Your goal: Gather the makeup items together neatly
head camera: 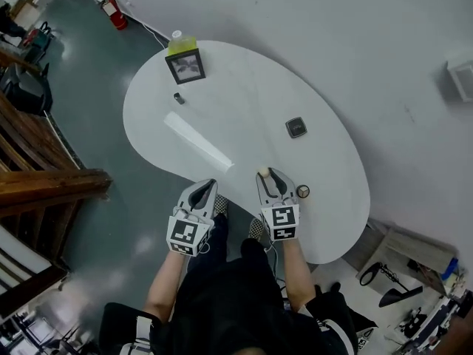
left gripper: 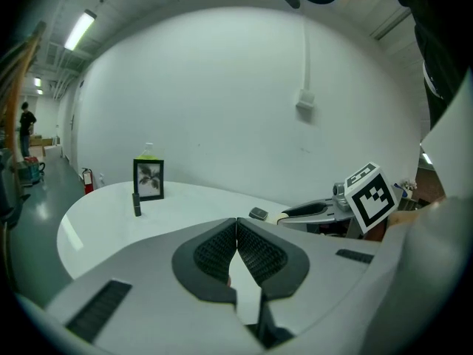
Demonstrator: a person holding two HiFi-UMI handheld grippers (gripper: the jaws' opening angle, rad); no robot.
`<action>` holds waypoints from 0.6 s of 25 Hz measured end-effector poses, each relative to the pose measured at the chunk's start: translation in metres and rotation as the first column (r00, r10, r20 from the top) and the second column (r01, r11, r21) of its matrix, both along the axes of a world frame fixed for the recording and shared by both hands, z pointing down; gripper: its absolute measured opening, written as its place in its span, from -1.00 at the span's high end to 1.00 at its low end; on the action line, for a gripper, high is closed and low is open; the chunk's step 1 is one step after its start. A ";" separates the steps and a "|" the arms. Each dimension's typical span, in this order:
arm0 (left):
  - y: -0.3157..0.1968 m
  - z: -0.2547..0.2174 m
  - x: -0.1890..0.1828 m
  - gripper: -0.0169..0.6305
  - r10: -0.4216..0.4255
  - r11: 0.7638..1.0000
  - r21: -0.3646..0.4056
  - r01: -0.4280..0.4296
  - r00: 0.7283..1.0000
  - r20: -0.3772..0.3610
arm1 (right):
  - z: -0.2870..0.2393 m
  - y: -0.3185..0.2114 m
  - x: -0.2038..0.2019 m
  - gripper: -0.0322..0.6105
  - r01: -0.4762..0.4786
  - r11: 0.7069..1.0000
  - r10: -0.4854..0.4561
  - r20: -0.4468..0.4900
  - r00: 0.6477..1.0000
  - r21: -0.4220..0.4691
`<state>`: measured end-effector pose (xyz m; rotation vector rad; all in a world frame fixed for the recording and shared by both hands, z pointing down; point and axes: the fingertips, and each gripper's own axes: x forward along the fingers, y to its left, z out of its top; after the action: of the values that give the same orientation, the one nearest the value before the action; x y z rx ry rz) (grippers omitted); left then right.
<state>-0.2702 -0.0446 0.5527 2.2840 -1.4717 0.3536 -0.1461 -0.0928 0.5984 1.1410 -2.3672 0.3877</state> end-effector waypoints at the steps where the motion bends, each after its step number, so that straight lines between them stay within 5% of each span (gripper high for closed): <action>1: 0.001 -0.002 0.008 0.89 0.019 1.000 0.007 -0.019 1.000 -0.002 | -0.003 0.004 0.009 0.45 -0.020 1.000 0.020 0.003 1.000 0.004; 15: 0.029 -0.018 0.142 0.89 0.266 0.963 0.048 -0.266 0.964 -0.011 | -0.026 0.061 0.153 0.45 -0.267 0.962 0.268 -0.009 0.963 0.058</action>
<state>-0.1285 -0.0154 0.5348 2.5214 -1.1756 0.3776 0.0069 -0.0320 0.5727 1.4917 -2.2253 0.4025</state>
